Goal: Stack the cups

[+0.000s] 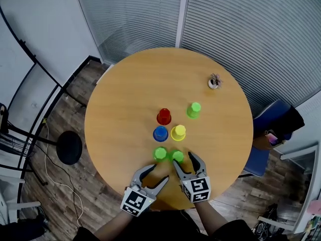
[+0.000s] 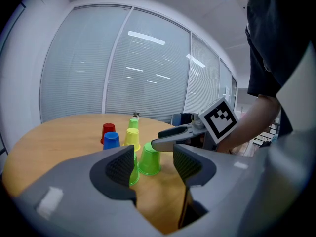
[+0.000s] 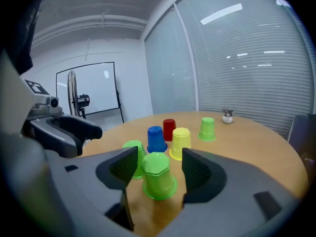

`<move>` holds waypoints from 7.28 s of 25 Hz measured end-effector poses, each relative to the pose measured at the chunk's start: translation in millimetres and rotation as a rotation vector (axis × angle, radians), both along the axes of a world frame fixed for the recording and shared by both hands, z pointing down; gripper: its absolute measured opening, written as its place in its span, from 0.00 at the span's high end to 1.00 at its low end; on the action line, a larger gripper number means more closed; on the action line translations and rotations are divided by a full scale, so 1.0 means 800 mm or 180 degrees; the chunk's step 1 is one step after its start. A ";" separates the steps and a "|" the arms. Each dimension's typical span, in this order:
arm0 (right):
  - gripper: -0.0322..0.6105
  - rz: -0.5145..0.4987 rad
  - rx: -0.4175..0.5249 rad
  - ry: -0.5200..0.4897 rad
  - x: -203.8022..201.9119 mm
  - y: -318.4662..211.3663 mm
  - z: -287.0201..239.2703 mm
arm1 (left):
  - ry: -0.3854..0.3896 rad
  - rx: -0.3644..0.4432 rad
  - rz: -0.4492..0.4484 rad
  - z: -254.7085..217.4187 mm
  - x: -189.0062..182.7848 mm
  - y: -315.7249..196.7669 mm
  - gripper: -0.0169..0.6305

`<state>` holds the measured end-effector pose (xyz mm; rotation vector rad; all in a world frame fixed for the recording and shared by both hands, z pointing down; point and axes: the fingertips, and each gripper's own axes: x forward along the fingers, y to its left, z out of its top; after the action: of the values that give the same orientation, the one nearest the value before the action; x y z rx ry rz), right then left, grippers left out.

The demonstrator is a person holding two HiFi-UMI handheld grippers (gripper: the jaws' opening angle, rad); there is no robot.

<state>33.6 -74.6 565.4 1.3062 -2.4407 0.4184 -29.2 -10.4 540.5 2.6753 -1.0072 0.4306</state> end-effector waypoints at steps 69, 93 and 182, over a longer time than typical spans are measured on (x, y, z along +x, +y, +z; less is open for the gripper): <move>0.62 0.0343 -0.0050 0.0335 0.087 -0.029 0.031 | 0.0226 0.0030 0.0336 -0.023 0.060 -0.015 0.61; 0.62 0.0468 -0.0133 0.0337 0.081 0.015 0.042 | 0.0272 0.0037 0.0538 -0.024 0.066 0.001 0.61; 0.58 0.0473 0.0142 -0.0008 0.041 -0.001 -0.071 | -0.0813 -0.0409 0.0881 -0.022 0.037 -0.130 0.60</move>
<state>66.6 -75.3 508.8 1.5125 -2.3763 0.4051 0.5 -114.5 522.7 2.6954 -0.6410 0.8799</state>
